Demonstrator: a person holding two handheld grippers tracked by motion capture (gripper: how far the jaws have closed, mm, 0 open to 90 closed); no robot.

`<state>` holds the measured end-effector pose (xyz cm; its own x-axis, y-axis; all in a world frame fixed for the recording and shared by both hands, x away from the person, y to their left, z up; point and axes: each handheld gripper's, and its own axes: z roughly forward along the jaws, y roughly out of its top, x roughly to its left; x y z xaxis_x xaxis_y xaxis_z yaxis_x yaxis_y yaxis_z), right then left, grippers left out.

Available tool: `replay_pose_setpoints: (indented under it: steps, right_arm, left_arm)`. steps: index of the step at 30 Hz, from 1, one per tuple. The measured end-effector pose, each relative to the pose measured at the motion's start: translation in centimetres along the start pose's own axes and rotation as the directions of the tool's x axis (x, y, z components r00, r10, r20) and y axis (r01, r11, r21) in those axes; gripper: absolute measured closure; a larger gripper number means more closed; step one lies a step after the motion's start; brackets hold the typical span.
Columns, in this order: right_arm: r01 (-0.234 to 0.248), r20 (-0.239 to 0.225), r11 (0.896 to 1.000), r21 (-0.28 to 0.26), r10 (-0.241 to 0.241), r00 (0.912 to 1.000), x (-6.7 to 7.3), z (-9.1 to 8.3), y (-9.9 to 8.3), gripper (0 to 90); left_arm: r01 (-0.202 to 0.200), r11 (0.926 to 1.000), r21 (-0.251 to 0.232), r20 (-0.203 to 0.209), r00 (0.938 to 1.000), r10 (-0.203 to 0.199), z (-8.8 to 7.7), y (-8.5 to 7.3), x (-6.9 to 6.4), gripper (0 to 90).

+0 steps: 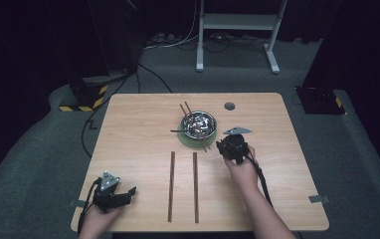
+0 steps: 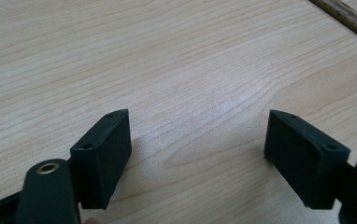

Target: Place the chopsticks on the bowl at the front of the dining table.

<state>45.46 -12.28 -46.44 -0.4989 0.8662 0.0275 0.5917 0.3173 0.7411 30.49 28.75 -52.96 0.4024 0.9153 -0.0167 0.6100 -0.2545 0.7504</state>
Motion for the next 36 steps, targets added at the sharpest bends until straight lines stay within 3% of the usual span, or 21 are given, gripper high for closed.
replay_pose_setpoints:
  steps: [6,9,16,17,19,21,23,27,30,34,36]
  right_arm:
    - [0.028,0.041,0.999,-0.036,-0.026,0.9988,-0.6,0.2,-1.7,82.2]
    - [0.020,0.046,0.999,-0.043,-0.018,0.9988,-0.9,0.8,-1.6,89.8]
    - [0.035,0.039,0.997,-0.072,-0.032,0.9987,-0.6,2.2,-1.1,90.0]
    - [0.033,0.043,0.996,-0.079,-0.030,0.9986,-0.6,2.3,-1.2,90.0]
    - [0.040,0.035,0.995,-0.095,-0.037,0.9987,-0.6,2.3,-1.5,89.8]
    - [0.051,0.036,0.992,-0.119,-0.047,0.9982,-0.5,1.8,-1.8,88.9]
    - [0.032,0.013,0.989,-0.146,-0.031,0.9994,-0.6,1.3,-2.0,87.1]
    - [-0.017,-0.062,0.986,-0.163,0.007,0.9981,-0.9,1.3,-2.5,82.4]
    - [-0.050,-0.097,0.989,-0.141,0.036,0.9946,-1.1,1.7,-2.7,76.8]
    - [-0.016,-0.075,0.992,-0.122,0.007,0.9971,-0.8,2.0,-2.8,72.6]
    - [-0.009,-0.064,0.991,-0.132,0.001,0.9980,-0.8,1.8,-2.8,69.7]
  left_arm:
    - [0.006,1.0000,0.002,-0.019,0.9998,-0.006,0.0,0.0,-0.3,23.2]
    - [0.010,1.0000,0.002,-0.027,0.9996,-0.010,0.0,0.0,-0.3,23.4]
    - [0.018,0.9998,-0.003,-0.036,0.9992,-0.018,0.1,0.1,-0.5,26.4]
    - [0.020,0.9998,-0.004,-0.040,0.9990,-0.020,0.0,0.2,-0.4,28.2]
    - [0.026,0.9996,0.007,-0.045,0.9986,-0.026,0.0,0.5,-0.2,40.7]
    - [0.034,0.9985,0.043,-0.050,0.9983,-0.031,0.2,1.2,0.0,47.0]
    - [0.037,0.9969,0.069,-0.060,0.9977,-0.033,0.4,2.2,-0.1,50.4]
    - [0.011,0.9989,0.046,-0.083,0.9965,-0.007,0.6,4.9,-1.0,59.4]
    - [0.025,0.9996,0.015,-0.094,0.9953,-0.024,1.2,7.1,-2.1,68.9]
    - [0.000,1.0000,-0.005,-0.082,0.9967,-0.001,2.6,9.7,-3.8,71.2]
    - [0.020,0.9997,-0.012,-0.103,0.9945,-0.021,3.7,11.0,-4.7,67.0]
